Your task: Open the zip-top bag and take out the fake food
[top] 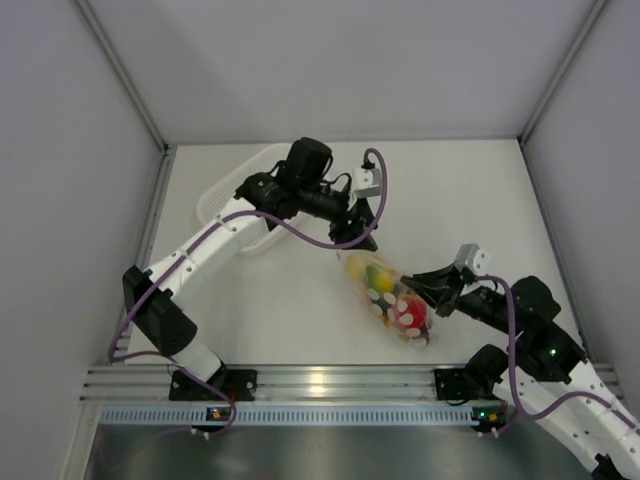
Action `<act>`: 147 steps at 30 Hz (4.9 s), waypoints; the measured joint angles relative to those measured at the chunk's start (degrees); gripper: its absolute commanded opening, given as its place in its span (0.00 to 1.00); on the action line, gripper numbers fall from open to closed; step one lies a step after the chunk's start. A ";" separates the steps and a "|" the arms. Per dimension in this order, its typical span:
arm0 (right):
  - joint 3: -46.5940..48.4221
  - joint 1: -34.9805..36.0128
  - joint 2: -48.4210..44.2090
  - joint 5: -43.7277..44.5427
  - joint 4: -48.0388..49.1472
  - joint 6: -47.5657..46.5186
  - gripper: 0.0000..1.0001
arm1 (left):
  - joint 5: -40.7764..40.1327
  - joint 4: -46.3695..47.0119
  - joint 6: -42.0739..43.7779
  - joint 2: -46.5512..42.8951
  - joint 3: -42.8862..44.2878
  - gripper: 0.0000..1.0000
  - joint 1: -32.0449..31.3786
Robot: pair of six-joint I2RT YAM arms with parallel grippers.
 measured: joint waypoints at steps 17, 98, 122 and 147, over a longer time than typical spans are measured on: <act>-0.02 0.00 -1.14 -0.42 0.00 0.00 0.00 | 6.34 0.09 1.42 4.50 -2.91 0.44 0.04; 18.10 -17.18 56.33 16.15 -8.37 20.68 0.10 | -65.35 39.98 -65.92 -23.71 -41.70 0.00 -9.09; 45.66 1.88 58.14 47.21 -43.30 15.13 0.00 | -69.59 40.24 -62.79 -22.08 -44.57 0.00 -9.49; 46.49 5.97 61.79 52.09 -41.20 19.91 0.00 | -62.34 29.99 -58.31 -27.56 -35.80 0.69 -8.04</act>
